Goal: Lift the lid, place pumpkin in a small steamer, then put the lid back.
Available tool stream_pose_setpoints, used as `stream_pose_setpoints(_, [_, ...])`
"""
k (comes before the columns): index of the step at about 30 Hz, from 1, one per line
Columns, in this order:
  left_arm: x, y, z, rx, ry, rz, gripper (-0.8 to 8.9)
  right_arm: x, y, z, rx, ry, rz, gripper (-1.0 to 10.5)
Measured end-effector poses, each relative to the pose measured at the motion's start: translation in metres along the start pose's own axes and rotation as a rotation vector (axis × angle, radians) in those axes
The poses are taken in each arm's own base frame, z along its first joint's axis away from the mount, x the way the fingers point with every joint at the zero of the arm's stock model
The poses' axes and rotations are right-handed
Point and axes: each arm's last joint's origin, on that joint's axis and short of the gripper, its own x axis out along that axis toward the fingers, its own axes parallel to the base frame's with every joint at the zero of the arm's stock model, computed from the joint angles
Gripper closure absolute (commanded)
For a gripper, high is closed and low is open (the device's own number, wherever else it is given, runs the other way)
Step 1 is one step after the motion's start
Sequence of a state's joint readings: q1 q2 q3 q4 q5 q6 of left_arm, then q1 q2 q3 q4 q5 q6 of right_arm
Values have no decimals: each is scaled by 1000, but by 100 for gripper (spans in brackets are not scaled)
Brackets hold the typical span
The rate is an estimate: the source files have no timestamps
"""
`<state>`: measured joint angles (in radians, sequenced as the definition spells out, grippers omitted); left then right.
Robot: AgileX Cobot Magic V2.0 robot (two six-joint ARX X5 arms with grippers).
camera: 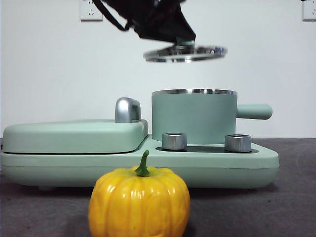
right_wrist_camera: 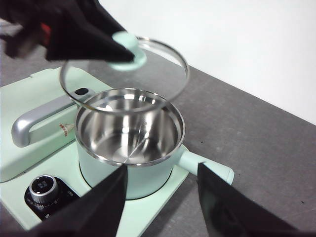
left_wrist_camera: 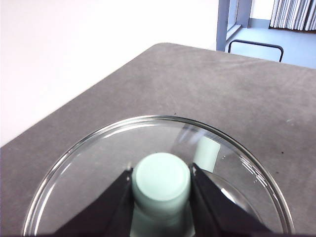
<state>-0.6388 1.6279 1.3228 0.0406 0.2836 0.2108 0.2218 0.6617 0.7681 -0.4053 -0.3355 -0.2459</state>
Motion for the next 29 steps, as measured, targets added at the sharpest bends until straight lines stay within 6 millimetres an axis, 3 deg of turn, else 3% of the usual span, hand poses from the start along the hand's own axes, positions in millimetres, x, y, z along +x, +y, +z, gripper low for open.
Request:
stream_pose_setpoints(11, [-53,18,17,-152,46,101,803,0,0,0,0,0,0,721])
stream_pose_setpoints(22, [-101,35,13,-212,135,193,803,0,0,0,0,1,0,721])
stream_pose_setpoints(29, [-129,38,-3,-235,160,254,803,0,0,0,1,0,4,721])
